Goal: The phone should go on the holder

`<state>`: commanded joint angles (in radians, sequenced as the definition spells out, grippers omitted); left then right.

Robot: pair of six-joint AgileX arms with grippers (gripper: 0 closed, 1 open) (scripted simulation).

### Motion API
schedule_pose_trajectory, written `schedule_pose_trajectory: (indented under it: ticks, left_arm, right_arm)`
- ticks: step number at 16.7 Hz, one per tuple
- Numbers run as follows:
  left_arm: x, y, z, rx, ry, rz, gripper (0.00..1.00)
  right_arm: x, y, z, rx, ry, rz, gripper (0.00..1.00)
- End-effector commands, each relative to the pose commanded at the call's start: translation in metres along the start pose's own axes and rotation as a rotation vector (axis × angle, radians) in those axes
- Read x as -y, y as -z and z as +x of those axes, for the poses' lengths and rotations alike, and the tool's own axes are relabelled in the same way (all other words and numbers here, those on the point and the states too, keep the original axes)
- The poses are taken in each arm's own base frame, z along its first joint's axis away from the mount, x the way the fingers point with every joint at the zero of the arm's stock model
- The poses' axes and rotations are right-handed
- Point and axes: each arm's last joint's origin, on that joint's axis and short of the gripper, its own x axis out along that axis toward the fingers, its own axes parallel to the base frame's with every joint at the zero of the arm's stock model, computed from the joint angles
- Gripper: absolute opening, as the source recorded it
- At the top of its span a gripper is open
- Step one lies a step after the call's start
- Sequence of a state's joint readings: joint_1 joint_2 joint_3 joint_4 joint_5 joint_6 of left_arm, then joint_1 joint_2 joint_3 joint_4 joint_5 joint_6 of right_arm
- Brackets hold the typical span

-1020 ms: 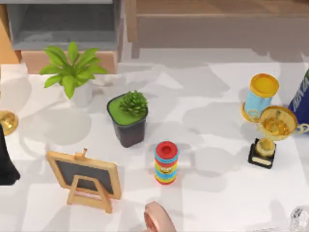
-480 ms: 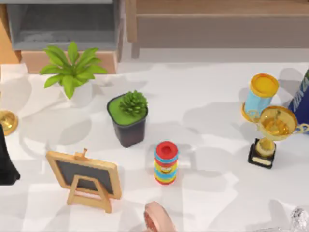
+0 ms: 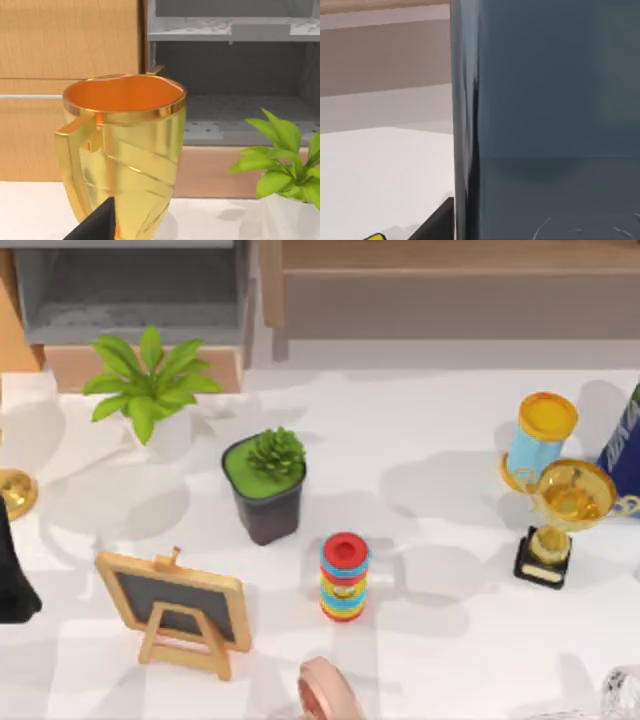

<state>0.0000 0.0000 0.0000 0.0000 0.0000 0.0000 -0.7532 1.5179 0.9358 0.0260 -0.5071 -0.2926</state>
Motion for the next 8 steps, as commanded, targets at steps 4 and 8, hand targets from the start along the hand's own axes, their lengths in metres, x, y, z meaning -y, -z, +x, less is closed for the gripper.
schedule_pose_trajectory:
  ticks: [4, 8]
  left_arm:
    - [0.0000, 0.0000, 0.0000, 0.000, 0.000, 0.000, 1.00]
    - [0.0000, 0.0000, 0.0000, 0.000, 0.000, 0.000, 1.00]
  right_arm:
    - [0.0043, 0.0114, -0.0083, 0.029, -0.015, -0.005, 0.00]
    - [0.0043, 0.0114, -0.0083, 0.029, -0.015, -0.005, 0.00]
